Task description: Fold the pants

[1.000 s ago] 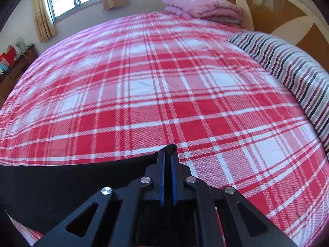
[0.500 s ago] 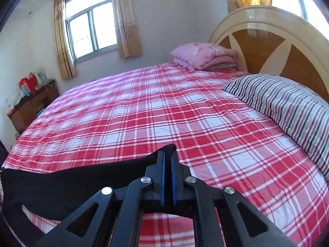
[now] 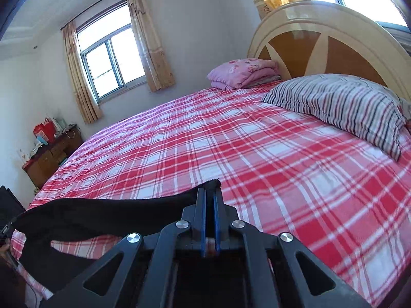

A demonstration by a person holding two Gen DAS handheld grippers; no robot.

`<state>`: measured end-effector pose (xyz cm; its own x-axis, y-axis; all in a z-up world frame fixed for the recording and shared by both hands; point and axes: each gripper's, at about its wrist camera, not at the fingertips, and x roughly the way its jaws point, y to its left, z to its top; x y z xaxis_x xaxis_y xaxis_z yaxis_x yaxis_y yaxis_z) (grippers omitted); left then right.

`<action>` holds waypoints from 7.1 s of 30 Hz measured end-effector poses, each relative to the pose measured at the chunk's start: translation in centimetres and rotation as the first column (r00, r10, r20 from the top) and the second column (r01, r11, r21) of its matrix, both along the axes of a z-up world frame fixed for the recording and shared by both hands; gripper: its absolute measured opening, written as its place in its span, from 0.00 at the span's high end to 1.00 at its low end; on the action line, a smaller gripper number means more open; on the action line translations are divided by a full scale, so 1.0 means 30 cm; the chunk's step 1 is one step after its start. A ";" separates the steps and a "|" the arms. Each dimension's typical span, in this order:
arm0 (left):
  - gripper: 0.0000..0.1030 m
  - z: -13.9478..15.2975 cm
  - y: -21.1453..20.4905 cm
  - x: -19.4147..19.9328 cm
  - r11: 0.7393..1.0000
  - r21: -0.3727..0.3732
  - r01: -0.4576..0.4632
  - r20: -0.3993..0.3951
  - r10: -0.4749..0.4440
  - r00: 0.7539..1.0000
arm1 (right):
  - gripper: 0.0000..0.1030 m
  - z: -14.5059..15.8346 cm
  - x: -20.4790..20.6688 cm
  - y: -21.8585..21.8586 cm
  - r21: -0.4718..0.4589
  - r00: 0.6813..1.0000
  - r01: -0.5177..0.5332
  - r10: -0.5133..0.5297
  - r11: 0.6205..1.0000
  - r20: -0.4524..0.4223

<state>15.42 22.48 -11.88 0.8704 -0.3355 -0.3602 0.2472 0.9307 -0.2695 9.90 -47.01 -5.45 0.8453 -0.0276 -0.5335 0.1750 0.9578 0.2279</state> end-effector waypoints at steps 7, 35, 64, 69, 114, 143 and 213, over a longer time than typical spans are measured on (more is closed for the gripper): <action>0.85 -0.076 0.016 -0.123 0.999 0.017 0.028 0.003 -0.028 1.000 | 0.96 -0.058 -0.148 -0.041 0.026 0.999 0.047 -0.046 0.999 -0.020; 0.46 -0.166 -0.068 -0.239 0.985 0.173 0.001 -0.176 0.030 0.984 | 0.53 -0.031 -0.146 0.661 -0.396 0.937 -0.349 0.327 0.849 -0.124; 0.89 -0.142 -0.111 -0.209 0.950 0.309 -0.046 -0.169 0.103 0.980 | 0.95 -0.320 -0.055 1.236 -0.467 0.691 -0.716 0.620 0.519 -0.371; 0.90 -0.092 -0.090 -0.247 0.955 0.289 -0.064 -0.123 0.103 0.987 | 0.95 -0.247 -0.082 1.216 -0.447 0.702 -0.703 0.637 0.552 -0.318; 0.63 -0.012 -0.199 -0.332 0.945 0.325 0.026 -0.041 -0.014 0.999 | 0.52 -0.169 -0.130 0.728 -0.205 0.818 -0.557 0.489 0.805 -0.304; 0.61 -0.188 -1.430 -0.324 0.530 0.424 0.734 -0.310 -0.677 0.668 | 0.52 -0.063 -0.211 -0.074 0.284 0.957 0.198 -0.122 0.938 -0.264; 0.93 -0.195 -1.360 -0.318 0.608 0.288 0.740 -0.301 -0.676 0.672 | 0.76 -0.132 -0.056 -0.214 0.310 0.938 0.136 -0.021 0.941 -0.347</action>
<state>5.89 -18.31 -17.75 0.3412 -0.6429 -0.6858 0.8584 0.5105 -0.0515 8.22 -53.42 -9.40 0.6183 0.1368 -0.7739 0.3671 0.8205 0.4383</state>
